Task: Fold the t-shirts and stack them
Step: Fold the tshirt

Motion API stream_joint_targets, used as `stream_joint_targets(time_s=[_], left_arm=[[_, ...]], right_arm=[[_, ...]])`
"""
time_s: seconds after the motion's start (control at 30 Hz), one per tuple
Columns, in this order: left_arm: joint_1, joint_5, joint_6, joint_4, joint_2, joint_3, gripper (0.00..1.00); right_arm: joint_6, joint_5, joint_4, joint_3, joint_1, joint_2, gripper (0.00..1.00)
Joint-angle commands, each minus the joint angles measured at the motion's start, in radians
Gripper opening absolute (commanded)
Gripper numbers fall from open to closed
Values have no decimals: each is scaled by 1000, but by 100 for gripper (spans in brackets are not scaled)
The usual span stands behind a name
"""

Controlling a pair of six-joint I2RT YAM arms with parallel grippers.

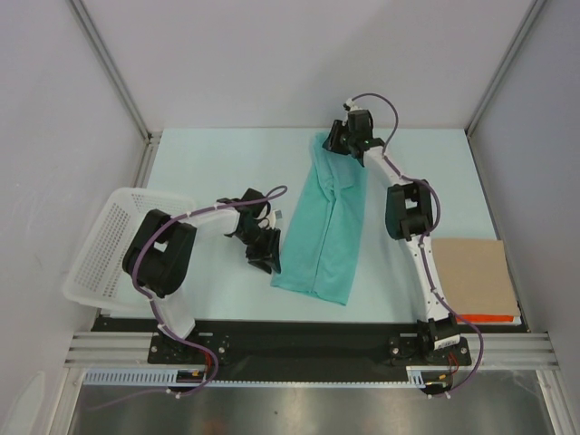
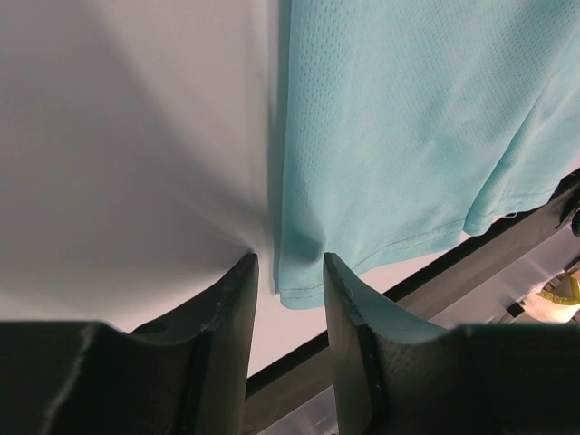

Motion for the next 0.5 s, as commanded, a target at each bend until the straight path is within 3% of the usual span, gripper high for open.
stream_joint_targets(time_s=[0.0,0.47], left_arm=[[8,30,25,19,-1,-15,41],[8,41,28,24,-5,-32,43]], right_arm=[[-23,17,-13,8,5,-111,36],[8,23,-11,-19,38,-89,31]])
